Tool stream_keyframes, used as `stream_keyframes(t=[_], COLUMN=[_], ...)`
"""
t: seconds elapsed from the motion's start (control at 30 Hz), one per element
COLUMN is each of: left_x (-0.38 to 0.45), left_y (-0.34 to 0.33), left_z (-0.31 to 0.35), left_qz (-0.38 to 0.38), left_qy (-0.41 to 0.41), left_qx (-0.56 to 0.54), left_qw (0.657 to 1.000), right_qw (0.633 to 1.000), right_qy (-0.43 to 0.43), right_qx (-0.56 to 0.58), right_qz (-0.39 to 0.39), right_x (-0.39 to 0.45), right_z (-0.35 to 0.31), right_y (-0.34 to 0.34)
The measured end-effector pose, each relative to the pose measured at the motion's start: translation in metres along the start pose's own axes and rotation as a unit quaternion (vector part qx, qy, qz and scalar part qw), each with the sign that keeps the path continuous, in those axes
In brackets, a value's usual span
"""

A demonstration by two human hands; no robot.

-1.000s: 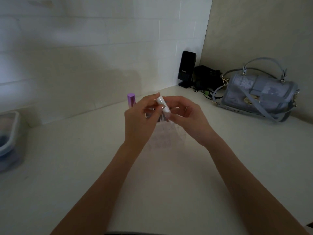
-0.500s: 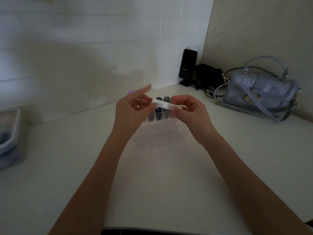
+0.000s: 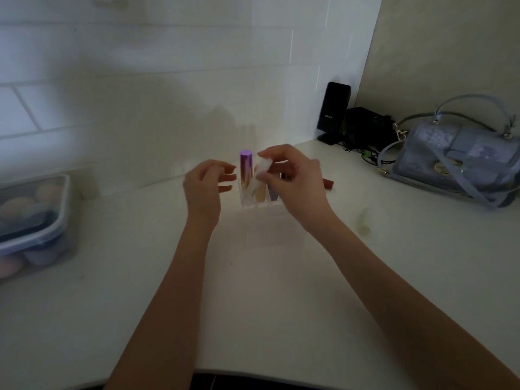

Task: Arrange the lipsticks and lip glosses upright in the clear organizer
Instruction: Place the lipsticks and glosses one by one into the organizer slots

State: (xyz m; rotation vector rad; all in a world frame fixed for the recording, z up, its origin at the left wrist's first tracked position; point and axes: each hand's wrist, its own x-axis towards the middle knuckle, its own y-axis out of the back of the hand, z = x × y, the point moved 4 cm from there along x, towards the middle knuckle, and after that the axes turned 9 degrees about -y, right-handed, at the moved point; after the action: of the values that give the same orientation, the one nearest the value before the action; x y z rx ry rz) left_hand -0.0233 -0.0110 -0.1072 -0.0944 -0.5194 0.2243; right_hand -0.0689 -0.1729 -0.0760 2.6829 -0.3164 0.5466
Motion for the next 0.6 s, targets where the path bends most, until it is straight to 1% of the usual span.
stream_keyframes(t=[0.07,0.17,0.2,0.27,0.33,0.4,0.43,0.47,0.53,0.57,0.6], left_x=[-0.003,-0.007,-0.008,-0.008,-0.007,-0.008,-0.008,-0.008,-0.006,-0.004,-0.002], left_y=[-0.01,-0.021,-0.022,-0.022,-0.02,-0.019,-0.019,-0.018,-0.013,-0.01,-0.005], left_z=[-0.005,-0.01,-0.013,-0.018,-0.021,-0.024,-0.025,-0.026,-0.025,-0.024,-0.025], left_qz=[-0.091,-0.195,-0.223,-0.258,-0.27,-0.274,-0.273,-0.269,-0.251,-0.235,-0.213], left_qy=[0.036,0.061,0.073,0.091,0.1,0.102,0.104,0.103,0.091,0.087,0.089], left_qx=[-0.019,-0.017,-0.016,-0.009,-0.008,-0.004,0.0,0.005,0.012,0.013,0.011], left_qw=[0.995,0.979,0.972,0.962,0.958,0.956,0.956,0.958,0.964,0.968,0.973], right_qw=[0.997,0.993,0.992,0.992,0.995,0.993,0.99,0.988,0.985,0.982,0.98], right_qy=[0.041,0.061,0.065,0.078,0.074,0.039,0.009,-0.033,-0.127,-0.156,-0.168], right_qx=[-0.067,-0.085,-0.085,-0.093,-0.067,-0.025,-0.022,-0.02,0.015,0.035,0.049], right_qz=[-0.005,-0.062,-0.065,-0.031,0.03,0.109,0.141,0.15,0.117,0.101,0.091], right_x=[-0.004,-0.01,-0.01,-0.008,-0.005,0.0,0.002,0.004,0.006,0.005,0.003], right_z=[-0.003,-0.002,-0.001,0.0,0.003,0.012,0.019,0.028,0.045,0.05,0.052], right_y=[-0.009,-0.021,-0.021,-0.014,0.002,0.023,0.032,0.038,0.038,0.035,0.031])
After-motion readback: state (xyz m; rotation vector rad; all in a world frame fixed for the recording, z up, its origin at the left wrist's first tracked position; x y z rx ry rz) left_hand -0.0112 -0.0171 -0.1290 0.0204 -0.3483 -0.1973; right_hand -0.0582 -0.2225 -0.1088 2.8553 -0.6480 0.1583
